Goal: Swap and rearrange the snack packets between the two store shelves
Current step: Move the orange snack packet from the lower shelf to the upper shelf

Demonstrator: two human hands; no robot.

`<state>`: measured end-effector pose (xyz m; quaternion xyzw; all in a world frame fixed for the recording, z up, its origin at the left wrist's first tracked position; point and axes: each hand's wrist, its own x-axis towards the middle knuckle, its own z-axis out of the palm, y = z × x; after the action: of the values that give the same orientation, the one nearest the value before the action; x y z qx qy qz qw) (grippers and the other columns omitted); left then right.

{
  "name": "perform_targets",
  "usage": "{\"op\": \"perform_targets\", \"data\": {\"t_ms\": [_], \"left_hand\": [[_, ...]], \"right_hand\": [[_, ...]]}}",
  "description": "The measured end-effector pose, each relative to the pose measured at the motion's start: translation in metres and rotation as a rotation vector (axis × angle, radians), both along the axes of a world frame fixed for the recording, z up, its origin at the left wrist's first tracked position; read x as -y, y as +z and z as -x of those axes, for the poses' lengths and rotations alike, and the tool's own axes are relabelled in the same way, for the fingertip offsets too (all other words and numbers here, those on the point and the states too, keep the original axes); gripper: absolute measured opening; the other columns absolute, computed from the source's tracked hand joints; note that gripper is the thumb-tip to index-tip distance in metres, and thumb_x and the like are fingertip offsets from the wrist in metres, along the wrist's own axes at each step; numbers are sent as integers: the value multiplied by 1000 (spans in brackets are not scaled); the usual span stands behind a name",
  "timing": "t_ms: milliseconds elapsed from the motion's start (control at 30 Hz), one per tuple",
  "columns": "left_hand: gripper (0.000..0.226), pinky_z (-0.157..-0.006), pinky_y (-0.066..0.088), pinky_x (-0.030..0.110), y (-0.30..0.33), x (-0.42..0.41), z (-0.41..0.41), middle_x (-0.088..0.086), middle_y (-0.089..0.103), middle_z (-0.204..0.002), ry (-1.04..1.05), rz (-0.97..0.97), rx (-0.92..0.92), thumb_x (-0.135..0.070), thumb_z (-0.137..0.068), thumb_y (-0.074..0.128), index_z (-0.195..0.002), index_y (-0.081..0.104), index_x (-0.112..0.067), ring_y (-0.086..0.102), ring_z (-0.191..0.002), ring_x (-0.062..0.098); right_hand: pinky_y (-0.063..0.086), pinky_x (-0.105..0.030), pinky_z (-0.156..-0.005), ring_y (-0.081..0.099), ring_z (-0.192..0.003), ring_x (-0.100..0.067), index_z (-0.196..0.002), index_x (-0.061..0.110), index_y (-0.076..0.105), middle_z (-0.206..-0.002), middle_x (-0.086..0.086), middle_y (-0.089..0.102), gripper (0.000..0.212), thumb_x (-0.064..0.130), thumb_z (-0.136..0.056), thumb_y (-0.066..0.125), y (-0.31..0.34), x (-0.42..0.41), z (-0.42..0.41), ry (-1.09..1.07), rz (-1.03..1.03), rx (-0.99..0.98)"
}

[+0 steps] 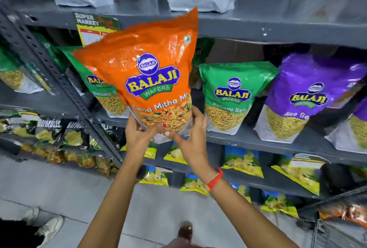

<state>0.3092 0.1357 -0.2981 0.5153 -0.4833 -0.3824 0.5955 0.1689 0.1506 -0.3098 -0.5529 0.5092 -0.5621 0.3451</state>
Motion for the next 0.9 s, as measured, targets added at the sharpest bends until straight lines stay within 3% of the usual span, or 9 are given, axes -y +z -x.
{"op": "perform_targets", "data": {"t_ms": [67,167,233,333,433,500,600,700,900], "left_hand": [[62,-83,53,36,27,-20,16,-1,66,-107,-30,25,-7,-45,-50,82,-105,55,-36,64,-102,14],[92,-90,50,50,69,-36,44,10,64,-115,-89,121,37,-63,-41,79,-118,51,-19,59,-111,28],[98,-92,50,46,99,-41,68,8,64,-120,-126,197,36,-59,-43,80,-125,47,-17,59,-113,24],[81,-86,54,29,145,-41,109,-12,67,-114,-199,301,63,-52,-46,82,-118,50,-37,62,-108,9],[71,-83,54,27,188,-27,158,-10,68,-111,-280,369,34,-45,-48,82,-113,53,-38,64,-103,8],[69,-82,53,20,210,-11,193,-9,68,-108,-315,413,24,-36,-53,85,-115,54,-30,64,-99,4],[62,-84,47,23,240,20,243,4,66,-113,-316,445,76,-25,-62,81,-117,54,-13,61,-102,15],[62,-75,38,17,260,46,283,2,62,-112,-323,433,130,-30,-64,80,-117,53,-14,55,-99,13],[64,-89,44,30,265,91,332,10,59,-124,-467,347,190,-34,-66,78,-119,48,-14,55,-107,21]], "right_hand": [[32,3,-93,34,-116,21,-138,12,39,-126,1,39,91,29,-63,85,21,-22,16,-39,44,28],[32,0,-97,32,-116,25,-137,15,42,-122,9,41,91,25,-60,88,55,-43,43,-102,115,48],[35,-5,-100,38,-119,16,-134,22,43,-123,7,44,88,29,-59,88,81,-57,63,-162,184,71],[42,-21,-105,45,-126,-2,-132,28,43,-129,6,47,85,37,-58,84,121,-68,100,-241,266,104],[38,-6,-99,44,-116,14,-134,26,44,-123,12,45,87,35,-58,85,158,-60,147,-358,360,60],[32,2,-94,44,-109,6,-137,20,44,-120,5,44,89,27,-61,89,183,-49,177,-450,406,-4],[39,-18,-104,47,-122,-19,-138,9,47,-127,-13,49,86,15,-64,89,220,-27,220,-519,416,-56],[40,-45,-109,50,-127,-34,-138,2,47,-131,-25,53,84,12,-66,88,246,-4,259,-533,378,-109],[40,-36,-103,49,-128,-32,-137,5,48,-130,-22,58,79,22,-70,86,251,26,308,-594,286,-180]]}}
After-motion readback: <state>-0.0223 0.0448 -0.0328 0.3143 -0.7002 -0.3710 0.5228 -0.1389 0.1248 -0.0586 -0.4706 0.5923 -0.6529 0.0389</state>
